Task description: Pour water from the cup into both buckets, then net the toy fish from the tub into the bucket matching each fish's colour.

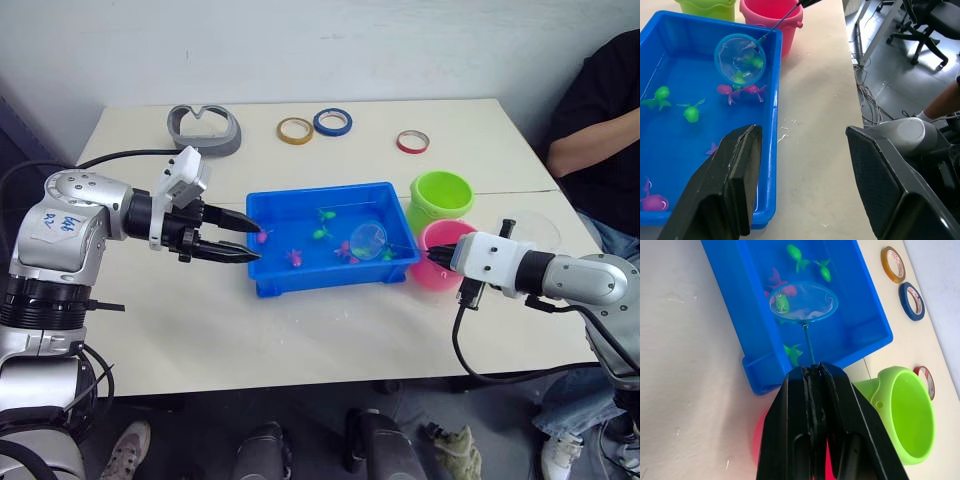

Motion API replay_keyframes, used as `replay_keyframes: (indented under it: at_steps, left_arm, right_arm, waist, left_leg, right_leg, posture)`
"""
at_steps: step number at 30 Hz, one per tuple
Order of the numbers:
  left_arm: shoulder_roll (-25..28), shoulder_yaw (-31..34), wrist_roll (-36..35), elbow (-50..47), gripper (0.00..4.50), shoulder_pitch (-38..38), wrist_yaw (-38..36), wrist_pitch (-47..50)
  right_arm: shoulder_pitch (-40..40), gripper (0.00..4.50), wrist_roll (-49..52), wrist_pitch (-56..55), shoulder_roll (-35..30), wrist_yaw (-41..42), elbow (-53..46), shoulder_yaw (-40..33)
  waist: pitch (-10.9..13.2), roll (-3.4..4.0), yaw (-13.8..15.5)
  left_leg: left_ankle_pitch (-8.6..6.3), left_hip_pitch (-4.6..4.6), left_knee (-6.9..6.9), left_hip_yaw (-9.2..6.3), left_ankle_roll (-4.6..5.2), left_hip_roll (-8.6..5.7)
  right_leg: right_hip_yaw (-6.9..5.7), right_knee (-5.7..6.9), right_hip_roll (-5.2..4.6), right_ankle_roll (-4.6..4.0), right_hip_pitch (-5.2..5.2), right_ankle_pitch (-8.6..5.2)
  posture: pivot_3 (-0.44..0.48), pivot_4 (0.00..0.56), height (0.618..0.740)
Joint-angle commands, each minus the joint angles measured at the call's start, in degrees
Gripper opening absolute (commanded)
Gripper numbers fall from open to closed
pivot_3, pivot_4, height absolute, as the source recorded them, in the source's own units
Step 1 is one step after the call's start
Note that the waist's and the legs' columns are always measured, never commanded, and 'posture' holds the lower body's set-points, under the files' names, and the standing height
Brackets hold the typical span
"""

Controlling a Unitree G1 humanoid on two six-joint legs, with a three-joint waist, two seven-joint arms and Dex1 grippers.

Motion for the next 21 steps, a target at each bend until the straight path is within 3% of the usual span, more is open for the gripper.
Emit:
replay_keyframes:
  at_steps: [1, 14, 21]
  left_arm:
    - [0.3, 0.7, -1.1, -2.0, 2.97, -0.4, 0.2, 0.3]
    - [0.1, 0.9, -1.9, -3.7, 2.97, -0.4, 1.4, 1.6]
    - [1.1, 0.6, -1.5, -4.8, 2.97, 1.4, 1.5, 1.5]
  right_arm:
    - [0.1, 0.0, -1.0, -1.6, -1.2, 0.4, -1.9, -1.3]
    - [-3.0, 0.0, -9.4, -7.7, 0.2, -1.8, 3.9, 2.7]
    - [-3.7, 0.0, -8.9, -9.8, 1.1, -0.3, 4.3, 3.5]
  waist:
    - [0.0, 0.0, 0.0]
    - [0.0, 0.0, 0.0]
    - [0.0, 0.0, -0.1]
  left_leg:
    - [0.0, 0.0, 0.01, 0.0, 0.0, -0.01]
    - [0.0, 0.01, 0.1, 0.0, 0.0, 0.0]
    - [0.0, 0.01, 0.12, 0.01, -0.01, -0.01]
  right_leg:
    - [0.0, 0.01, 0.0, 0.0, 0.0, 0.0]
    - [0.02, 0.11, 0.01, -0.01, 0.0, 0.0]
    - [0.03, 0.16, 0.0, -0.01, 0.0, 0.0]
  posture:
    - [0.0, 0.15, 0.713]
    - [0.0, 0.15, 0.713]
    - [0.0, 0.15, 0.713]
